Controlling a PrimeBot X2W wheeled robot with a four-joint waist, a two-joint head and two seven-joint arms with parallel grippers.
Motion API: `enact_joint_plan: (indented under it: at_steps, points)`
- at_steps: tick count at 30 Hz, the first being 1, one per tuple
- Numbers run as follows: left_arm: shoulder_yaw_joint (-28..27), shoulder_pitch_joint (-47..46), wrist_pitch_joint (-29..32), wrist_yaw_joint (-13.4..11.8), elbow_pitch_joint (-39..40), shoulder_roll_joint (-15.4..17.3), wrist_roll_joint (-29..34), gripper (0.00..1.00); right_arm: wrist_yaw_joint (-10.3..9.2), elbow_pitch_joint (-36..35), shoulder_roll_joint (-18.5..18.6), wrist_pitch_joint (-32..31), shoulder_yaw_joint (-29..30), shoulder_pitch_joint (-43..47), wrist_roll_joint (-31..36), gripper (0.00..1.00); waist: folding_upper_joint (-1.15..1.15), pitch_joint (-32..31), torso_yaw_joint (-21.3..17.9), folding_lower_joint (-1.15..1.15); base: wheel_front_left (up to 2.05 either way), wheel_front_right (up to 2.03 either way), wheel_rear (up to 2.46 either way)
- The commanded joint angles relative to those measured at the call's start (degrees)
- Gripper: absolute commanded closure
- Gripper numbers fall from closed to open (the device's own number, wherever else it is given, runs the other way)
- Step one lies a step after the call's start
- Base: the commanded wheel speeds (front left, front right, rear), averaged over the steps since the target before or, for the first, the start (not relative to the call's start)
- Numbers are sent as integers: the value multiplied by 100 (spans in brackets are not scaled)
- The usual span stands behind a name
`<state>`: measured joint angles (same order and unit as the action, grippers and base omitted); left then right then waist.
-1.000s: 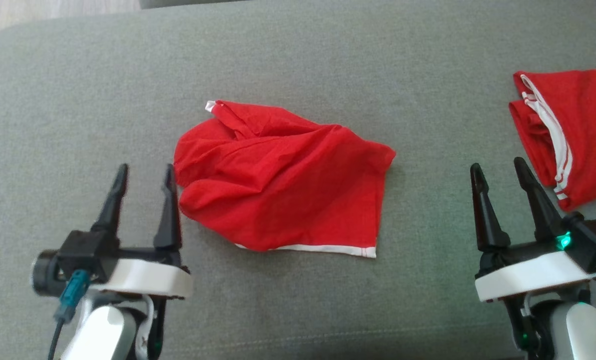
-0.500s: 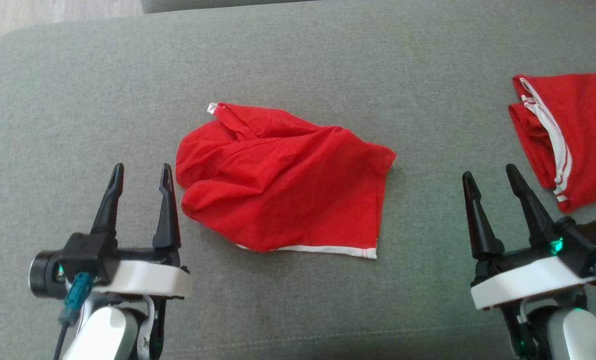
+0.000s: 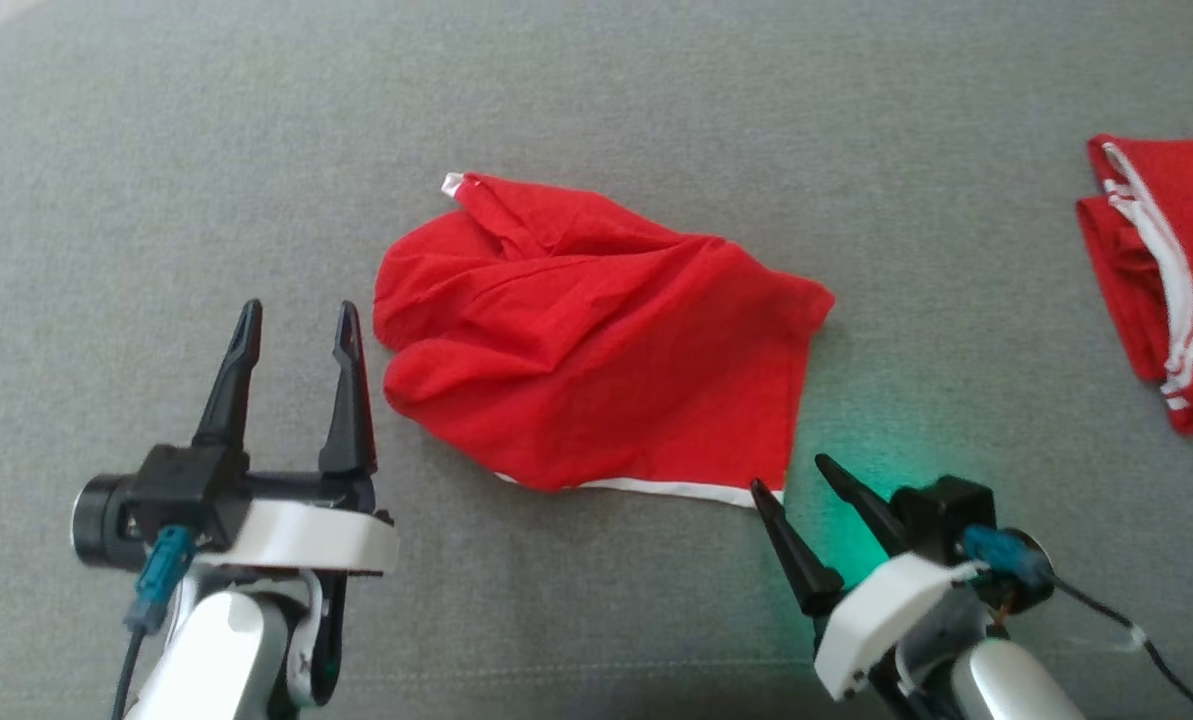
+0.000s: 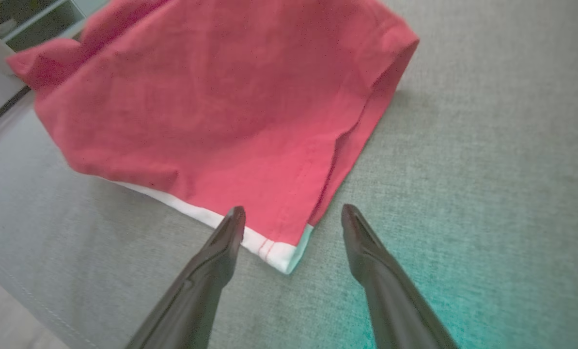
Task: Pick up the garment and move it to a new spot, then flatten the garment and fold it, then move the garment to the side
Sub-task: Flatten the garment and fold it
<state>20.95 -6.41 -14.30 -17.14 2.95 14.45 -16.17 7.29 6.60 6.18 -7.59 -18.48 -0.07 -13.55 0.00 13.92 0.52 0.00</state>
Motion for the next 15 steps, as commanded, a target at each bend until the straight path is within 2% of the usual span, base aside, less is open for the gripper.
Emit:
enact_joint_plan:
  at_steps: [1, 6, 7, 8, 9, 12, 15]
  points:
    - [-286, -282, -69, 35, 149, 21, 91, 0, 20, 108, 20, 35, -164, -361, 7, 0, 0, 77, 72, 0, 0, 0, 0]
    - [-341, -327, -69, 136, 110, -114, 159, 0, 20, 992, -102, 106, -318, -752, -79, 2, 0, 149, 157, 0, 0, 0, 0]
    - [-353, -327, -69, 149, 105, -134, 171, 0, 20, 1096, -114, 88, -352, -794, -118, 31, 0, 154, 163, 0, 0, 0, 0]
    - [-368, -324, -69, 162, 104, -151, 183, 0, 20, 1190, -122, 51, -408, -828, -165, 80, 0, 158, 166, 0, 0, 0, 0]
    - [-383, -318, -69, 174, 103, -167, 195, 0, 20, 1266, -128, 20, -458, -862, -217, 100, 0, 163, 168, 0, 0, 0, 0]
    - [-437, -303, -70, 214, 98, -213, 223, 0, 20, 1226, -126, 199, -564, -970, -350, 100, 0, 172, 164, 0, 0, 0, 0]
    - [-493, -277, -70, 245, 95, -249, 258, 0, 20, 872, -75, 456, -569, -1038, -433, 100, 0, 170, 140, 0, 0, 0, 0]
